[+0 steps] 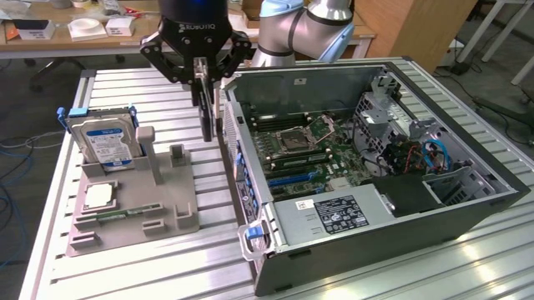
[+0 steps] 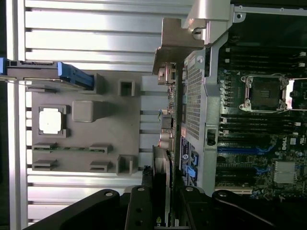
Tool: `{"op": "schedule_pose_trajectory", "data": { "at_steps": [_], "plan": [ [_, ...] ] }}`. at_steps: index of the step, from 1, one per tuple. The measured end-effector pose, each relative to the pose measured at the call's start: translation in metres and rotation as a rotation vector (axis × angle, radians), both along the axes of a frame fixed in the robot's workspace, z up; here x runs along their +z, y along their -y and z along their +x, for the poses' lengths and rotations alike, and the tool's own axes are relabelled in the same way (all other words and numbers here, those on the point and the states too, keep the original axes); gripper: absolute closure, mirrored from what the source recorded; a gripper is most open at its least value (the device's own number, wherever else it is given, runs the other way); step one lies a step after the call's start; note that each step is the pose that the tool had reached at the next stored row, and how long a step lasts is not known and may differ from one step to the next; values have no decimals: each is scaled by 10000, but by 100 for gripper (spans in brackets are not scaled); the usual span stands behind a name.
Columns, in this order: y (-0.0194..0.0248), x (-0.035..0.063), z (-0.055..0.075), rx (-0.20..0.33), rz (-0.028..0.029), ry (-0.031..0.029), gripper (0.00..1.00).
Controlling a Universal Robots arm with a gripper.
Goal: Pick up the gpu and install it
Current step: 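Pick up the gpu and move the gpu toward the slot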
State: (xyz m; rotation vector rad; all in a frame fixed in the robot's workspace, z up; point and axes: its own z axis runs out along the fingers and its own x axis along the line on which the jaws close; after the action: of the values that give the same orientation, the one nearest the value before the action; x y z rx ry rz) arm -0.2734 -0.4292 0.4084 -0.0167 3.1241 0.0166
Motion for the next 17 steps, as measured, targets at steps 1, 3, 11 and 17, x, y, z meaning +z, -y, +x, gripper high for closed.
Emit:
{"op": "schedule_pose_trajectory", "data": {
  "at_steps": [1,3,11,17],
  "plan": [
    [0,0,2,-1,0,1,73],
    [0,0,6,-1,0,1,73],
    [0,-1,23,0,1,1,73],
    [0,0,40,-1,0,1,73]
  ]
}}
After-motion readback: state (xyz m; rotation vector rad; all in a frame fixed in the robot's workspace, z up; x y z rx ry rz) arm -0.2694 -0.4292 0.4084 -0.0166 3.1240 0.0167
